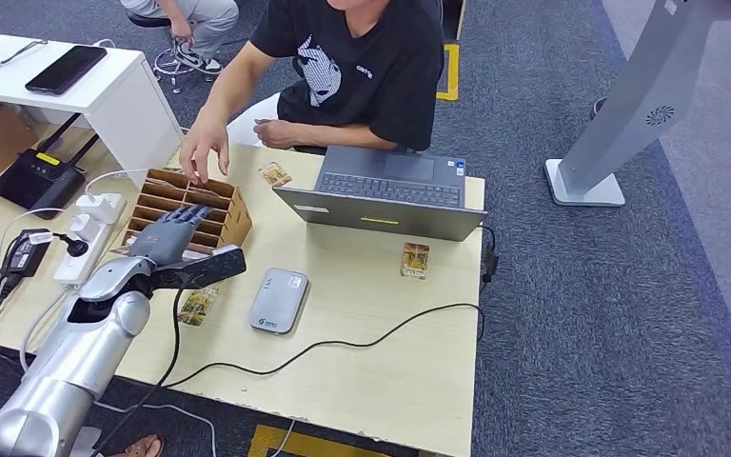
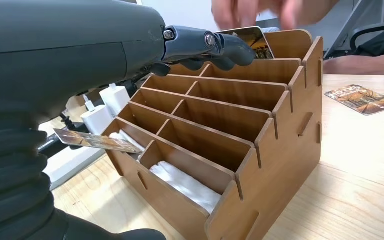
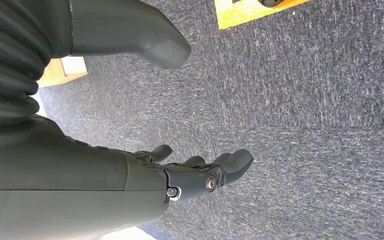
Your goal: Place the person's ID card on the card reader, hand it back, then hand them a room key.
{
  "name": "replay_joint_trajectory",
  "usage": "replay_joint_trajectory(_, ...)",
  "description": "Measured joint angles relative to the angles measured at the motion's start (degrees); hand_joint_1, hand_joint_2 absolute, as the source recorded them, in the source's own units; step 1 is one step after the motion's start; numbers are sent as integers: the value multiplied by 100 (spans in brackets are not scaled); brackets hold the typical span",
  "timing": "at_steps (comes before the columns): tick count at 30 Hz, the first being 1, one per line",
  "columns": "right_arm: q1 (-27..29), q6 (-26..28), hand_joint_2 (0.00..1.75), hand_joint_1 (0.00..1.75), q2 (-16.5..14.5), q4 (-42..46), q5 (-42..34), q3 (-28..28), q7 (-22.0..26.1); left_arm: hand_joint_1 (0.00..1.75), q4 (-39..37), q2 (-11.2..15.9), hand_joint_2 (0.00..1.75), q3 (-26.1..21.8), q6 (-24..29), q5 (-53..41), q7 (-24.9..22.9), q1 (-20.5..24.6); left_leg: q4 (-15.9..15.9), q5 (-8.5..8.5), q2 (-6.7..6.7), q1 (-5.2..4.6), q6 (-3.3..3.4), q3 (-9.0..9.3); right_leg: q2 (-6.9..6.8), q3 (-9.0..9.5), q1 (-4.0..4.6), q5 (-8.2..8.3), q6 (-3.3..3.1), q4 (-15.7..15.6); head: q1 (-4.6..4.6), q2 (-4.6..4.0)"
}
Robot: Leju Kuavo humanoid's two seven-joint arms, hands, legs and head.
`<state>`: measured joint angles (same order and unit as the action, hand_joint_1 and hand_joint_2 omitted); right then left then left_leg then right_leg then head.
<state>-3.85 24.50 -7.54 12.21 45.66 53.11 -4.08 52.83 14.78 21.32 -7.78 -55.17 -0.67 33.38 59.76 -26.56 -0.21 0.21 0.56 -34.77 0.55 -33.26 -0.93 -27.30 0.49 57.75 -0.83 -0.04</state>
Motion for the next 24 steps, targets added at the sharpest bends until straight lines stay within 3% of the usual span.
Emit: replay_joint_trajectory(24,0,17,175,0,0,0,2,209,38,0,567,248,175,271,411,-337,-394,109,0,0,0,0,0,-1,-1,0,0,0,0,0,-1,-1)
